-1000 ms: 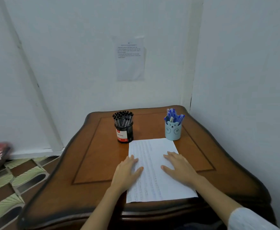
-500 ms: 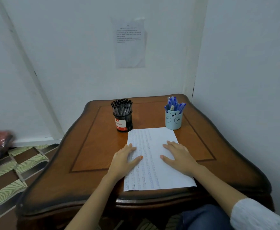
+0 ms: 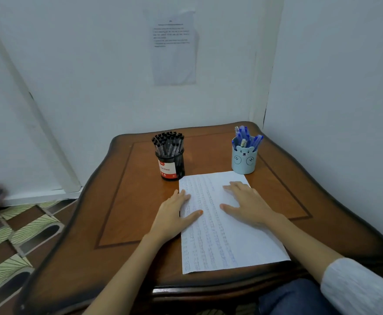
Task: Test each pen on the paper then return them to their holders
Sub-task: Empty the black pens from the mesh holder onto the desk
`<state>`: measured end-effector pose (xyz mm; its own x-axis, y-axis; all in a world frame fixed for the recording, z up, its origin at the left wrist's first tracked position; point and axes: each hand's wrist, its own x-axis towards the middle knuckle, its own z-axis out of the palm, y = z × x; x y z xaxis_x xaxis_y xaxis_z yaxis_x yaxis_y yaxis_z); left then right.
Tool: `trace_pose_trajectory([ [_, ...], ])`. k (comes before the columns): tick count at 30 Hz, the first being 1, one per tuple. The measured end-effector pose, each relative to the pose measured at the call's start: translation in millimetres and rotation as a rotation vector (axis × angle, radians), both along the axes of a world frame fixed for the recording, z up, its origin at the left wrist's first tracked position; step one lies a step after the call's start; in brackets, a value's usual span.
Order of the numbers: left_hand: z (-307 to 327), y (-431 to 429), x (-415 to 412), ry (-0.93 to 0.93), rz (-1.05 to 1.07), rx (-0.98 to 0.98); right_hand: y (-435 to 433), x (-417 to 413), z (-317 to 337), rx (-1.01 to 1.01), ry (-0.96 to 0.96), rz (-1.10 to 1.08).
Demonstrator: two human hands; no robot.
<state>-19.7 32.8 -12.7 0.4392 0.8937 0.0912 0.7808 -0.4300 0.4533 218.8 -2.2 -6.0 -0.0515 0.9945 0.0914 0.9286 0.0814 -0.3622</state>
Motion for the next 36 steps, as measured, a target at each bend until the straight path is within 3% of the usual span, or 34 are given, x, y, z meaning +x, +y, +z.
trace_pose_trajectory([
  [17, -3, -6, 4, -0.105, -0.049, 0.0, 11, -5, -5, 0.08, -0.074, -0.001],
  [26, -3, 10, 5, -0.105, -0.018, 0.076, 28, -15, -18, -0.005, -0.051, 0.054],
  [29, 1, 19, 5, -0.359, 0.108, 0.146, 29, -15, -18, -0.004, -0.051, 0.053],
  [32, 10, 42, 6, -0.741, 0.444, 0.226, 30, -15, -18, -0.016, -0.055, 0.037],
  [36, 20, 85, 7, -0.908, 0.5, 0.13, 31, -14, -18, -0.031, -0.052, 0.018],
])
